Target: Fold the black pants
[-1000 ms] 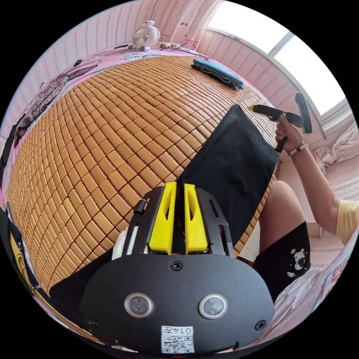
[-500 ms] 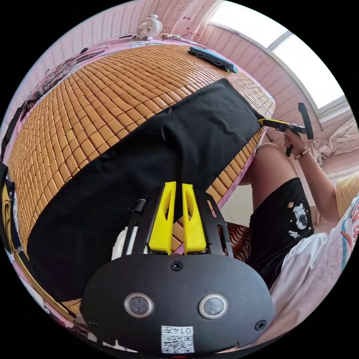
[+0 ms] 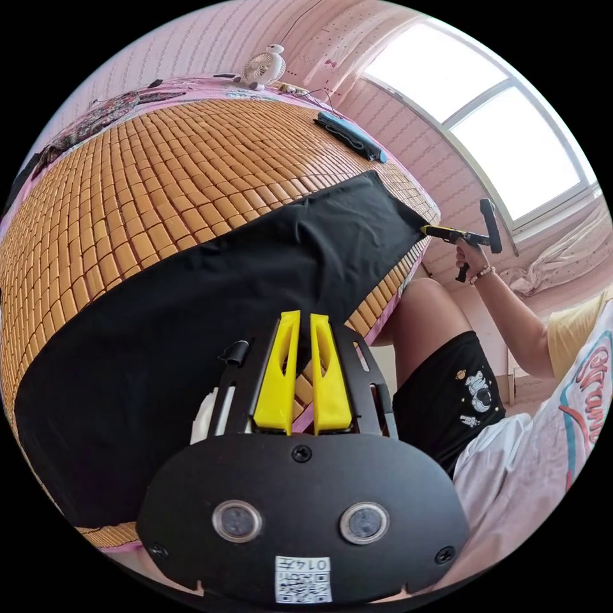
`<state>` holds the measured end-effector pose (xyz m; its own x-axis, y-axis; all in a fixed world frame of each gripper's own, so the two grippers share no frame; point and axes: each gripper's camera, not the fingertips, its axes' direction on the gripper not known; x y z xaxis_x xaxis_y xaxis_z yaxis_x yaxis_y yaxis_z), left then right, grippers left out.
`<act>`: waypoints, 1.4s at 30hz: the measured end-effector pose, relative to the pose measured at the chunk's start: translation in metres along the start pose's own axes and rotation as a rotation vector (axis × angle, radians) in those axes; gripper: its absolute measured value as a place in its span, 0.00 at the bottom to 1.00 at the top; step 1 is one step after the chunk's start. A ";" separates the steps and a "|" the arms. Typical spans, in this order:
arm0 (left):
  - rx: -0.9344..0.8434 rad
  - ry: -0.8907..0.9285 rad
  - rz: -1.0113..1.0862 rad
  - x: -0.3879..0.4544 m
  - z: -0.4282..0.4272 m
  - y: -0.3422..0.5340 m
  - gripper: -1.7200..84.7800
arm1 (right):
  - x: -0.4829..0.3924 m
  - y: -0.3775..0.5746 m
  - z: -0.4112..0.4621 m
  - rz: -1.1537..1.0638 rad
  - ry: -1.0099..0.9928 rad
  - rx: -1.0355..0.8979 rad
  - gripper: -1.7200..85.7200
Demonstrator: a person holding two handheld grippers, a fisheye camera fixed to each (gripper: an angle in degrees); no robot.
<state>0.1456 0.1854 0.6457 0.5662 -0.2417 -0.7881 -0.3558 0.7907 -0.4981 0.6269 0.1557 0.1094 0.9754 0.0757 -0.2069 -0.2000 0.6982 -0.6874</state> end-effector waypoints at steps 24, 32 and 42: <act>0.085 -0.109 -0.198 -0.082 -0.038 0.059 0.06 | -0.086 -0.057 -0.055 -0.148 -0.476 0.146 0.02; 0.138 -0.034 -0.160 -0.062 -0.049 0.059 0.06 | 0.109 -0.008 -0.031 0.487 -0.260 0.091 0.03; 0.090 0.000 -0.059 -0.018 -0.028 0.041 0.06 | 0.066 -0.022 -0.027 0.211 -0.151 0.164 0.05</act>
<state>0.1004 0.2063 0.6297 0.5846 -0.2894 -0.7579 -0.2531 0.8225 -0.5093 0.6928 0.1259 0.0926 0.9190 0.3279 -0.2187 -0.3941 0.7603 -0.5164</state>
